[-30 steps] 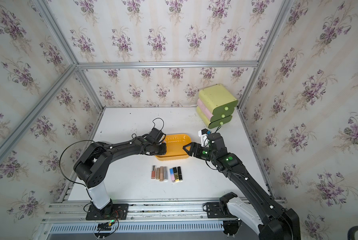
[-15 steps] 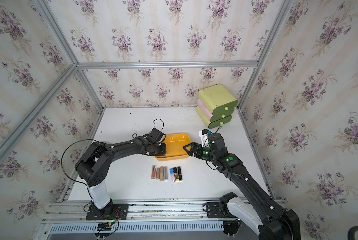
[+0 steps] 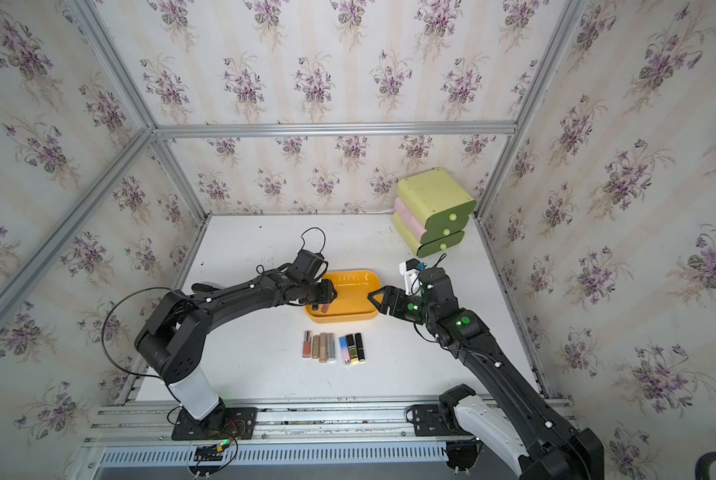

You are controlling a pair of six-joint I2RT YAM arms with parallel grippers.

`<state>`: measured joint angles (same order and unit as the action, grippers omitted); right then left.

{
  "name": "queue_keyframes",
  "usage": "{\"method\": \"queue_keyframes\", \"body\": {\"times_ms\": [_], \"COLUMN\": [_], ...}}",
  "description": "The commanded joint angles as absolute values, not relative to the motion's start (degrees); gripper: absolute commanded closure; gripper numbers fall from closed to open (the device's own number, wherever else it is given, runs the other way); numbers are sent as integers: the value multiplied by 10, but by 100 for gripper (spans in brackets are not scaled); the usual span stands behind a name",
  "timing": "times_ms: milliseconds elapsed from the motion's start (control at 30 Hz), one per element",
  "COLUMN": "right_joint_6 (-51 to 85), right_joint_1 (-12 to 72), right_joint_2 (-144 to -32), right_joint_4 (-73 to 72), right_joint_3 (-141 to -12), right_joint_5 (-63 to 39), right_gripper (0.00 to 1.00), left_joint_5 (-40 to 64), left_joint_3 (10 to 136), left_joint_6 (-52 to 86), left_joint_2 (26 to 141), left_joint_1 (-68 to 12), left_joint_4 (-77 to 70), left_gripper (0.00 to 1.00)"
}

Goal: Put the lipstick into the storage box
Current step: Place the lipstick in the storage box, then pick up the lipstick at the center of the board.

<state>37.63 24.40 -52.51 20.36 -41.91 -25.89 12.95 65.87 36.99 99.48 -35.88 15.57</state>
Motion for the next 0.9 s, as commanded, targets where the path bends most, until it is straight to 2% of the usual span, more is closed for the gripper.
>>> {"method": "queue_keyframes", "body": {"times_ms": [0,233,500,867], "right_joint_6": [370,364,372,364], "right_joint_1": [245,255,388,436], "right_joint_2": [-527,-550,-617,-717], "right_joint_4": [226,259,267,239], "right_joint_3": [-420,-389,-372,-366], "right_joint_5": [-244,-230,-109,-66], "right_gripper": [20,22,28,39], "left_joint_5": [148,155,170,145], "left_joint_3": [667,624,494,330], "left_joint_6": [348,332,328,372], "left_joint_2": [965,832,633,432], "left_joint_1": [-358,-358,-358,-357], "left_joint_4": [142,139,176,234], "left_gripper": [56,51,41,36]}}
